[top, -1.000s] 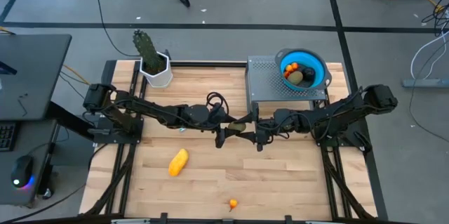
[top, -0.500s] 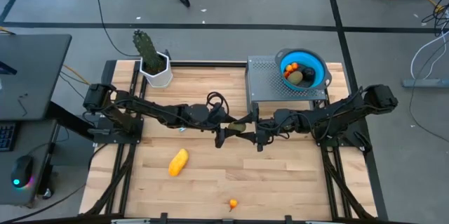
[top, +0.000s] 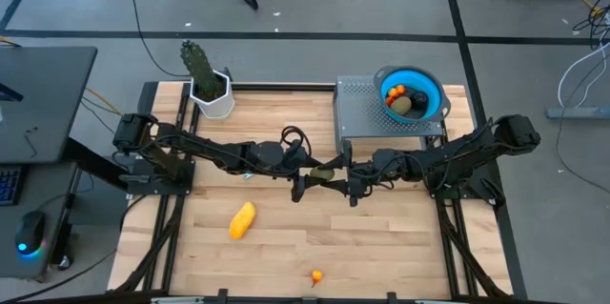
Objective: Pick & Place Fruit
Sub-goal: Put the kiwi into the blue strainer bowl on the shelf
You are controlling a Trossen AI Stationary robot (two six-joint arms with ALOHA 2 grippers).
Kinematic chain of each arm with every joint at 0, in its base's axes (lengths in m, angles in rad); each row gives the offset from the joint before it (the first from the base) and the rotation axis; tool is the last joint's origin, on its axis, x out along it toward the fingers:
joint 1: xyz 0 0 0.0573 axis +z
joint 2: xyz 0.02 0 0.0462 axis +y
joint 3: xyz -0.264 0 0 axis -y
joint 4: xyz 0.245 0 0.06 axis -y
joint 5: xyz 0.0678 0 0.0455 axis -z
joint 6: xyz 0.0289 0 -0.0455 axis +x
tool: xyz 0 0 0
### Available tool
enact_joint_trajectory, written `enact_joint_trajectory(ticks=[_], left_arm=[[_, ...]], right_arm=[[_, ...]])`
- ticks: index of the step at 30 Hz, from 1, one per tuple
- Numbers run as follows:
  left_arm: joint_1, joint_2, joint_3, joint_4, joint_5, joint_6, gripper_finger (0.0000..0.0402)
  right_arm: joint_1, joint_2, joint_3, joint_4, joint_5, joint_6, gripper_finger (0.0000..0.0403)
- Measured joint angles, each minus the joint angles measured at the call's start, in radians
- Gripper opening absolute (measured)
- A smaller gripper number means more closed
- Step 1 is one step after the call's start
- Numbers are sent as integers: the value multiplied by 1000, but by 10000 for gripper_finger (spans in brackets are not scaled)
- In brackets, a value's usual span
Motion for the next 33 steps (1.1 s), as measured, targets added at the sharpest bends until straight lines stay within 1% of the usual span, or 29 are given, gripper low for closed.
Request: enact_joint_trajectory(ticks=[4,8,12,17,20,25,29,33], left_arm=[[0,0,0,0,0,15,245],[0,0,0,-3,-18,19,245],[0,0,0,-14,-41,19,245],[0,0,0,-17,-44,18,245],[1,0,1,-19,-44,15,245],[2,0,2,-24,-38,-5,245],[2,-1,2,-17,-32,-5,245],[2,-2,2,-12,-24,-15,245]], right_arm=[[0,0,0,-8,26,0,237],[0,0,1,-15,25,-6,244],[4,1,1,-22,25,-16,268],[13,2,1,-25,26,-19,303],[13,2,0,-23,26,-19,316],[24,2,-1,-26,108,-55,321],[32,3,-2,-16,100,-65,321],[33,3,-2,-7,120,-62,321]])
